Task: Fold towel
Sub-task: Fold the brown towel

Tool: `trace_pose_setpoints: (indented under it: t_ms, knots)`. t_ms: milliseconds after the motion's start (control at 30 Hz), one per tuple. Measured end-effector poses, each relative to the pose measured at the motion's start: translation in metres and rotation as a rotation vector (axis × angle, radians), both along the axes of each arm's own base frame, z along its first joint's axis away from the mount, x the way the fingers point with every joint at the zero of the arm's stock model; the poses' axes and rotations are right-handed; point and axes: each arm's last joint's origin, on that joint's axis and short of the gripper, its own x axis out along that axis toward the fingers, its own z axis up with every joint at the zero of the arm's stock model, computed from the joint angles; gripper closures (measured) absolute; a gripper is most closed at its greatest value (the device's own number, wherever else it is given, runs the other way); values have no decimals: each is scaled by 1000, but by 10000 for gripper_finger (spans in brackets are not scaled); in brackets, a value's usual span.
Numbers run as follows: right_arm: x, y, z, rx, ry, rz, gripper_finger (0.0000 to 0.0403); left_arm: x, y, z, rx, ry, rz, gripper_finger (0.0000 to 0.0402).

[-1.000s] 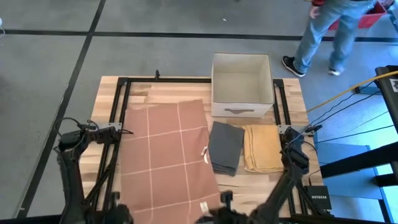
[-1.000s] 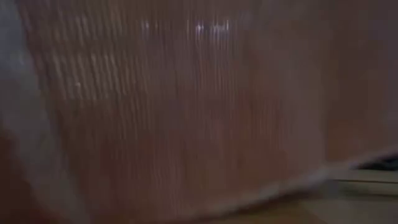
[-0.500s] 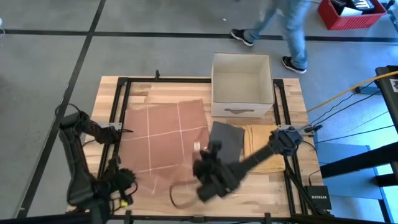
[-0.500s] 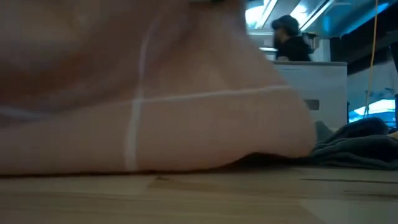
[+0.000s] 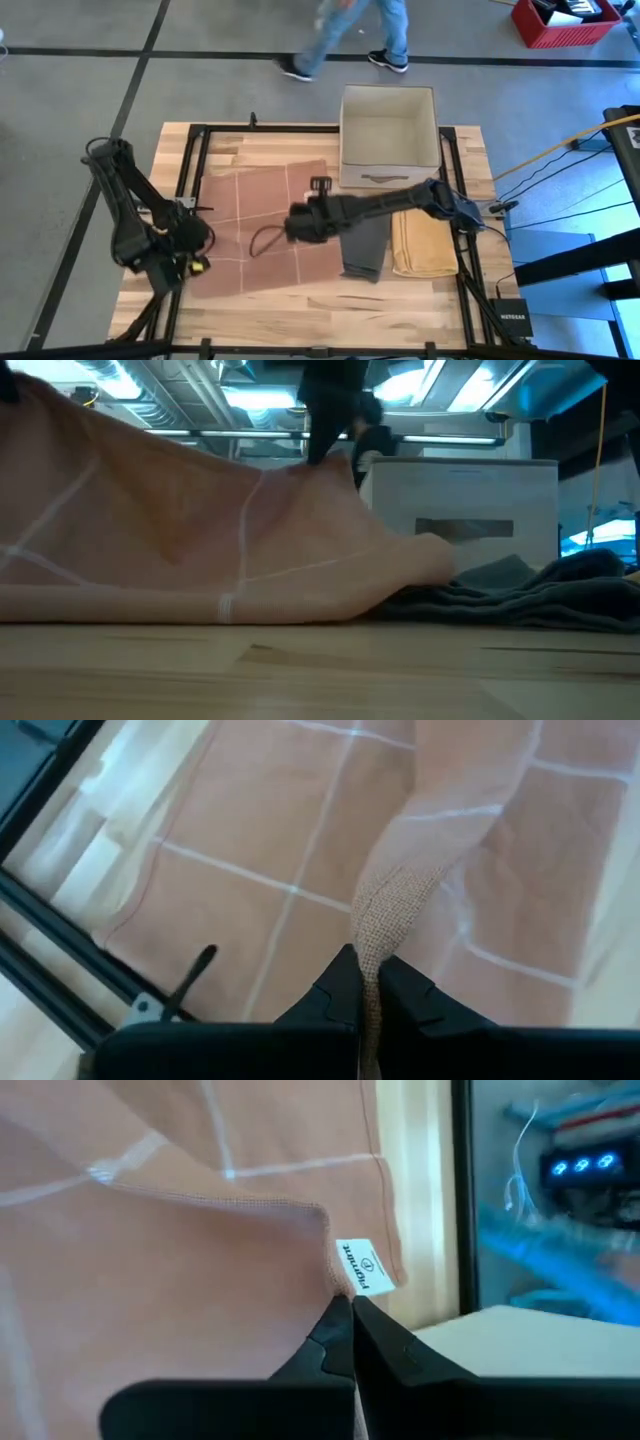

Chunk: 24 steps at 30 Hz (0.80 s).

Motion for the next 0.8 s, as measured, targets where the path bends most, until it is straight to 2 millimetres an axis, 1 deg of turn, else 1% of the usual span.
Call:
trace_pose_setpoints:
  t_ms: [133, 300, 400, 500, 633, 733, 800]
  knots:
    - [8, -38, -9, 30, 29, -24, 402, -11, 31, -5, -7, -32, 26, 396]
    - [10, -89, -22, 104, 73, -67, 402, -18, 62, -12, 41, -59, 32, 396]
    - [13, -118, -22, 146, 38, -73, 402, -21, 74, -15, 60, -47, 26, 396]
    - [16, -149, -18, 205, -50, -79, 402, -24, 85, -20, 82, -25, 23, 396]
    - [13, -184, -17, 294, -113, -108, 402, -28, 97, -30, 128, 7, 33, 396]
    - [8, -204, -20, 313, -118, -155, 402, -31, 106, -44, 180, 19, 76, 396]
    - [5, -212, -27, 317, -106, -176, 402, -32, 110, -48, 182, 34, 115, 396]
